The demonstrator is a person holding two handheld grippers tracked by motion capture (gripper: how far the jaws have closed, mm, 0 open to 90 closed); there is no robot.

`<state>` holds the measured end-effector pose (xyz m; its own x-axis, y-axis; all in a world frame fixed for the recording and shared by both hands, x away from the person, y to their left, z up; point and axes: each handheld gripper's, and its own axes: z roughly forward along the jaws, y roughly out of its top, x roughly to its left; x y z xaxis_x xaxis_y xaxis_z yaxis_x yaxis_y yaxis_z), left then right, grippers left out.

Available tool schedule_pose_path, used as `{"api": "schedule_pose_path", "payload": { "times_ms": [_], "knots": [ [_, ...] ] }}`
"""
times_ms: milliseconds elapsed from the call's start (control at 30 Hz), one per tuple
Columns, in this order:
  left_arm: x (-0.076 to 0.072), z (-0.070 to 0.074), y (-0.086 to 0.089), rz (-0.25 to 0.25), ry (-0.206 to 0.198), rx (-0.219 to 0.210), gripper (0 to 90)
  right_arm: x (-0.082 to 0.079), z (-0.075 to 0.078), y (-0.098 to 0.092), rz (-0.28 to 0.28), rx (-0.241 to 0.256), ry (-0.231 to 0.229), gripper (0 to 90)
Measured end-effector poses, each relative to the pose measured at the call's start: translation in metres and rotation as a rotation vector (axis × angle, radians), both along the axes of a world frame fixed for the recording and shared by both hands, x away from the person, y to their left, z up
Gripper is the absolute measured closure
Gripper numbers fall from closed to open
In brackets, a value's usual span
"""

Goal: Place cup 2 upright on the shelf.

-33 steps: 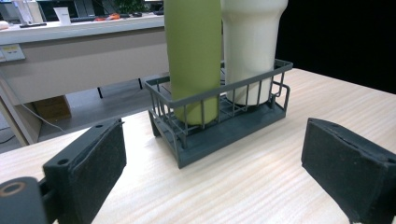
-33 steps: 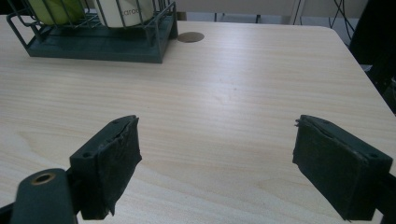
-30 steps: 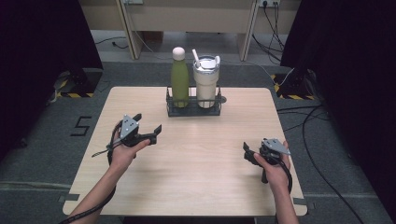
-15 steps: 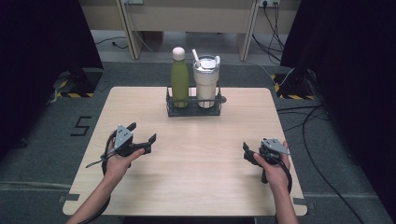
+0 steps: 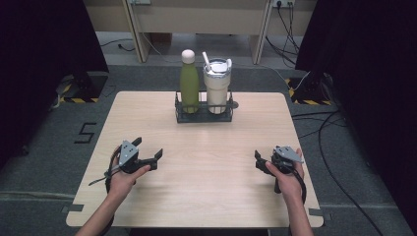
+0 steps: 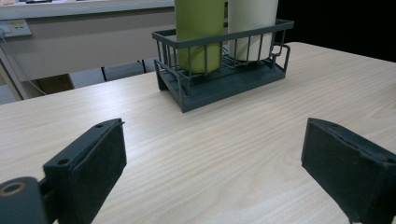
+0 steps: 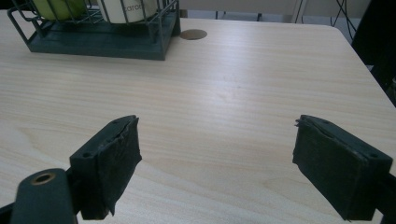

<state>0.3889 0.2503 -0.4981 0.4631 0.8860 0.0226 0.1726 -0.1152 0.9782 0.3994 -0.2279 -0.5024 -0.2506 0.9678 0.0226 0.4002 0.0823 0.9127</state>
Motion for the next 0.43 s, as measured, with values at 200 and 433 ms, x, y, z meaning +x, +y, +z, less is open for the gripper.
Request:
{"api": "schedule_pose_path", "payload": {
  "times_ms": [200,433],
  "knots": [
    [-0.0021,-0.0055,-0.0026,-0.006,0.012,-0.001,6.0,0.0003,-0.0008,0.0008,-0.002,-0.007,0.000,14.5],
    [-0.0032,-0.0065,-0.0059,-0.019,0.016,-0.005,6.0,-0.0008,0.0002,0.0022,0.002,-0.009,-0.006,9.8]
  ]
}}
